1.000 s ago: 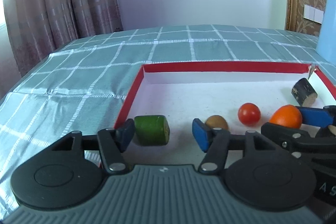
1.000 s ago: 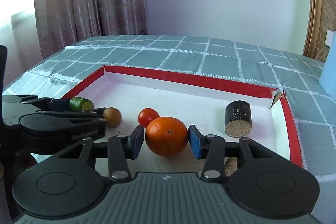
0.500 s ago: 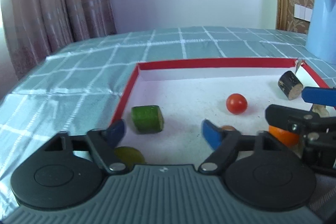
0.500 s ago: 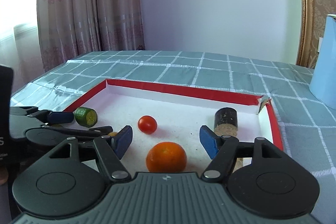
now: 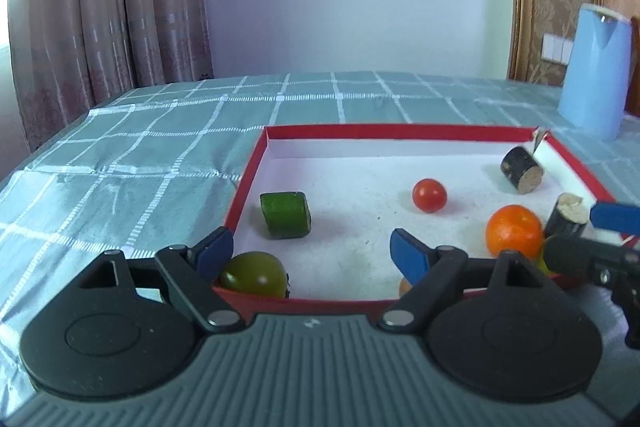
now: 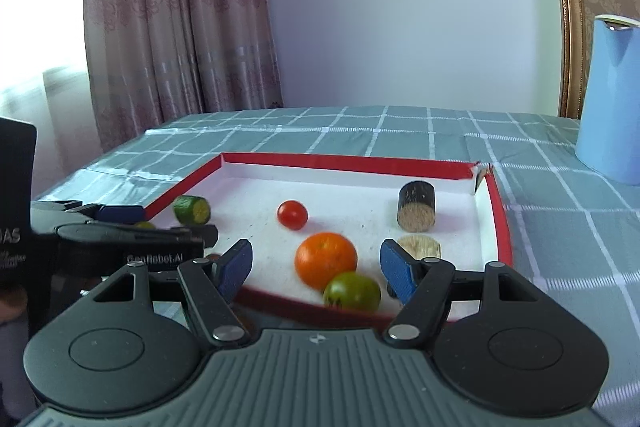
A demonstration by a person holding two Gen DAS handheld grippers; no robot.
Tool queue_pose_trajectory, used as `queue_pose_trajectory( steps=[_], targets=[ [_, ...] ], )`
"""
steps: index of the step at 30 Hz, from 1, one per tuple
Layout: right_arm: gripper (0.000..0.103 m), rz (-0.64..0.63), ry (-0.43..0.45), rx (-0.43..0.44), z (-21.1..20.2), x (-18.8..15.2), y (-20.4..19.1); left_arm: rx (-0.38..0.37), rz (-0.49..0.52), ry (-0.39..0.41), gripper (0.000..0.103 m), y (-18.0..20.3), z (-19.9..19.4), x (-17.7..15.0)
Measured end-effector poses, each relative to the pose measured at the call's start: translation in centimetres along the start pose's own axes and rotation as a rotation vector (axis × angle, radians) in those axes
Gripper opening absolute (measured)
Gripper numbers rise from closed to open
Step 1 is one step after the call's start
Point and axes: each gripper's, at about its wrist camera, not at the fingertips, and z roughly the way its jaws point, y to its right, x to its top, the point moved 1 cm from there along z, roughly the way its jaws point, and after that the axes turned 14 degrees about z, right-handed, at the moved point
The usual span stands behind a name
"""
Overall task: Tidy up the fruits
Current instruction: 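Withdraw both open tools from the box toward the remaining produce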
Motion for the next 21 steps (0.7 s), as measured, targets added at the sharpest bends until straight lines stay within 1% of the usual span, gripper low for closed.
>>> queue_pose_trajectory(
  steps=[4,7,8,10,11,13,14,16,21],
  targets=[
    [0.070,-0.033,-0.015,-0.003,-1.0,-1.1,0.0,-0.034,-0.042,0.040,0.085,-0.8,-1.3,-0.7],
    [0.070,-0.069,-0.025,-0.001,-1.1,-1.8,-0.5,-0.040,-0.053,0.062,0.085,-0.9,-2.3,-1.2],
    [0.070,-0.079,-0.029,0.006,-1.1,-1.9,-0.7,-0.031,-0.049,0.073,0.090,-0.8,-2.7,-1.3],
    [0.070,-0.103,-0.039,0.021,-1.1,-2.2,-1.1,0.012,-0.056,0.112,0.100,-0.9,-3.5,-1.6],
    [0.070,-0.114,-0.044,0.024,-1.1,-2.3,-1.3,0.023,-0.066,0.135,0.100,-1.0,-4.1,-1.7],
    [0.070,-0.144,-0.052,0.031,-1.0,-2.7,-1.9,0.017,-0.098,0.172,0.101,-1.5,-4.9,-2.0],
    [0.070,-0.157,-0.063,0.037,-0.9,-2.9,-2.2,0.015,-0.110,0.177,0.102,-1.7,-5.1,-2.2],
    [0.070,-0.176,-0.079,0.035,-0.6,-3.2,-2.7,0.020,-0.121,0.159,0.103,-2.0,-5.0,-2.5],
    [0.070,-0.183,-0.102,0.027,-0.1,-3.4,-3.0,-0.002,-0.110,0.115,0.103,-1.9,-4.5,-2.6]
  ],
)
